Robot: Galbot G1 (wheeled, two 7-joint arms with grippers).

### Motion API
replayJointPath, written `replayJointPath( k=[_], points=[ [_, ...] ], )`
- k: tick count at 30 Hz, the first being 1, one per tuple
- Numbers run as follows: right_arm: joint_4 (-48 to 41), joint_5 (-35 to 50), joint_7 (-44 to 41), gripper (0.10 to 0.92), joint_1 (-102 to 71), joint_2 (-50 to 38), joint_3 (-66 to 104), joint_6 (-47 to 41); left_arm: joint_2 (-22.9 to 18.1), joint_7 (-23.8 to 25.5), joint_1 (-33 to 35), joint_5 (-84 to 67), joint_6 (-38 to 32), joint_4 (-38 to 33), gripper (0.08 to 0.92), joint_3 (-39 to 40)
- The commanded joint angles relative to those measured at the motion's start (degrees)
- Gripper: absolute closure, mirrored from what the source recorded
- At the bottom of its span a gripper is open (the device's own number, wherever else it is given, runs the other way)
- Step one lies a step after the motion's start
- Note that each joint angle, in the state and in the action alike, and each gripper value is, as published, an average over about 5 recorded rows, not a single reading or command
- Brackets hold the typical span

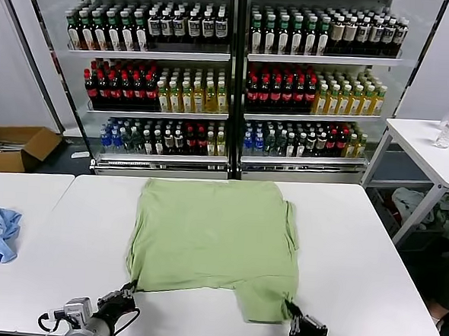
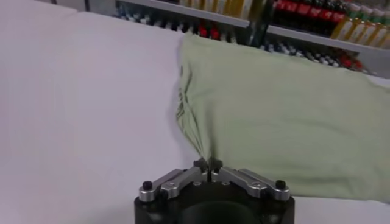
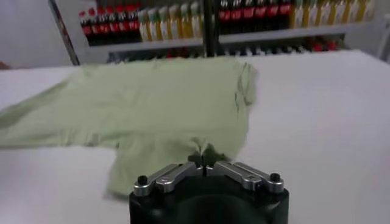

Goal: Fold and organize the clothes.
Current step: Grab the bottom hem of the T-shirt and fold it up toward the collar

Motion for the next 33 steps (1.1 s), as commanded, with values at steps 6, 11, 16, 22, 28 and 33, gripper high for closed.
replayJointPath(
  k=[6, 11, 16, 22, 28, 33],
  points=[
    [-8.28, 3.85, 1.45, 0.920, 17.95, -2.99, -4.54, 2.06, 6.19, 1.83, -17.64, -4.78, -2.18, 7.88, 0.913, 2.08],
    [-18.64, 7.73, 3.14, 0.920, 31.58, -2.51, -10.39, 1.43, 6.44, 1.77, -26.18, -4.58, -2.83, 16.87, 0.913, 4.76],
    [-20.57, 7.14, 3.13, 0.920, 33.56, -1.39, -11.37, -1.42, 6.73, 1.43, -28.09, -3.87, -2.75, 18.89, 0.913, 4.05],
    [-6.60, 6.44, 1.08, 0.829, 15.42, -0.89, -5.36, -12.10, 5.67, 1.66, -22.26, -1.98, -2.84, 14.46, 0.913, 3.84],
    [2.63, 3.54, -1.65, 0.656, -0.38, 1.80, -3.85, -13.38, 3.50, 2.22, -18.30, -0.17, -2.78, 10.74, 0.913, 4.29],
    [1.29, -6.25, -2.57, 0.517, -4.58, 4.66, -9.46, -12.68, 2.76, 2.52, -16.59, 0.74, -2.97, 9.73, 0.913, 4.40]
  ],
)
